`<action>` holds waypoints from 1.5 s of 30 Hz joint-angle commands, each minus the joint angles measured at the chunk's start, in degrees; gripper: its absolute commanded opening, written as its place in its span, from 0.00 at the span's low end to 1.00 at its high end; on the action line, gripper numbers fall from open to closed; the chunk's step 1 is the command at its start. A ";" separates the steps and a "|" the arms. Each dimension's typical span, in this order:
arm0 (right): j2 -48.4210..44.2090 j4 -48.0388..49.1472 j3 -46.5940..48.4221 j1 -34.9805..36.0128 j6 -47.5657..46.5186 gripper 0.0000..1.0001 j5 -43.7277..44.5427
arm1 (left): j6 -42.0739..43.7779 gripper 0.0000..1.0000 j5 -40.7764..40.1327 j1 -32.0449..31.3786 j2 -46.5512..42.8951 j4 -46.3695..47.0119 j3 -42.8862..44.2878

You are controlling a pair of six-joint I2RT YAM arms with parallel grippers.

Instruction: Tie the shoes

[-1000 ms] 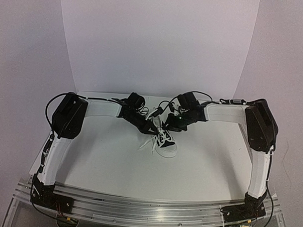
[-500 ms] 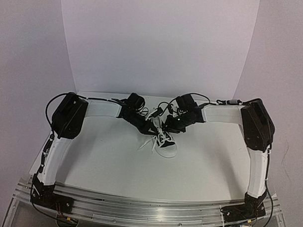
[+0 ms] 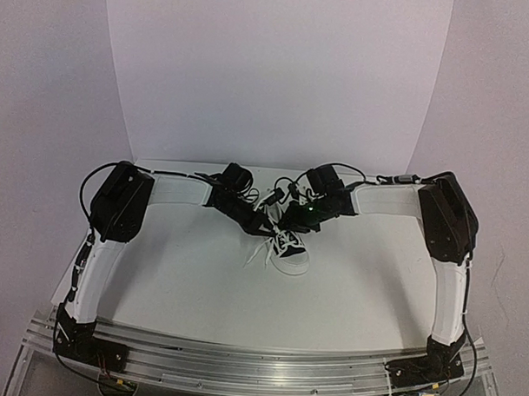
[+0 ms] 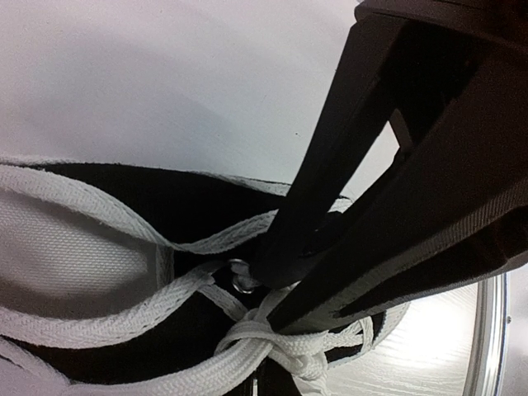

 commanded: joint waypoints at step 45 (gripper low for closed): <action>0.46 4.58 -1.43 1.54 6.30 0.14 -3.53 | -3.93 0.00 2.61 0.25 0.25 6.77 -3.76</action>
